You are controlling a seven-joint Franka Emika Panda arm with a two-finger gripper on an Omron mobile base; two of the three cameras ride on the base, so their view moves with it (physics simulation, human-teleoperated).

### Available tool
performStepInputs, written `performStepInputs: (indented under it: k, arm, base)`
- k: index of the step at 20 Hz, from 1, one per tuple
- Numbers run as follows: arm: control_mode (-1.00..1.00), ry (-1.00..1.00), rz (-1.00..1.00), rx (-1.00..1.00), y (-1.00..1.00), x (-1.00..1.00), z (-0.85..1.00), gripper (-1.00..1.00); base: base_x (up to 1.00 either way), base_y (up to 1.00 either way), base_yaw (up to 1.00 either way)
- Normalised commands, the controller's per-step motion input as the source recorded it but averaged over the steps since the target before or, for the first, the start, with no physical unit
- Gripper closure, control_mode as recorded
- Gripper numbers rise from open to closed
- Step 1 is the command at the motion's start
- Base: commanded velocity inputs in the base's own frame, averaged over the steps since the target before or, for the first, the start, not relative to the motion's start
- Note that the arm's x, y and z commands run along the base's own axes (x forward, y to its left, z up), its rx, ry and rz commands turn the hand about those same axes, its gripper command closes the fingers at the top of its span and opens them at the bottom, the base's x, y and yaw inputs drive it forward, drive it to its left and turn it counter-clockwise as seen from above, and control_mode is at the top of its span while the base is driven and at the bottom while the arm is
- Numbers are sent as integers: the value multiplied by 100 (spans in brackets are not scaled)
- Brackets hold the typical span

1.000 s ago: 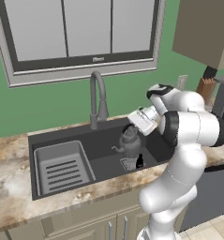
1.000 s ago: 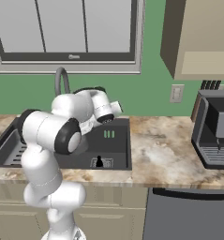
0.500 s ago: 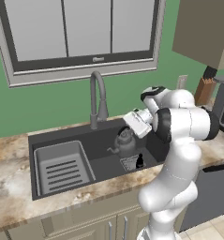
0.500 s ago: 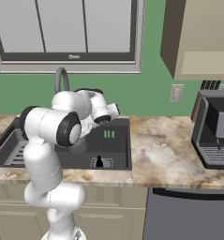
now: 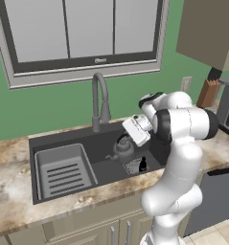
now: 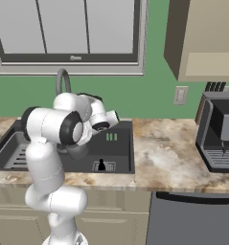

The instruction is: Open the cabinet, pick the kettle from the cabinet, and place it in the sink.

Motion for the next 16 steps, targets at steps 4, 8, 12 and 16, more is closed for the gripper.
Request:
performStepInputs:
  k: [4,8,12,16]
  arm:
    - [-100,0,0,0,8,21,-24,100]
    - [-100,0,0,2,8,23,-26,100]
    - [-100,3,0,4,3,21,-28,100]
    - [-100,3,0,6,3,19,-31,100]
  base:
    - [0,0,0]
    - [0,0,0]
    - [0,0,0]
    - [0,0,0]
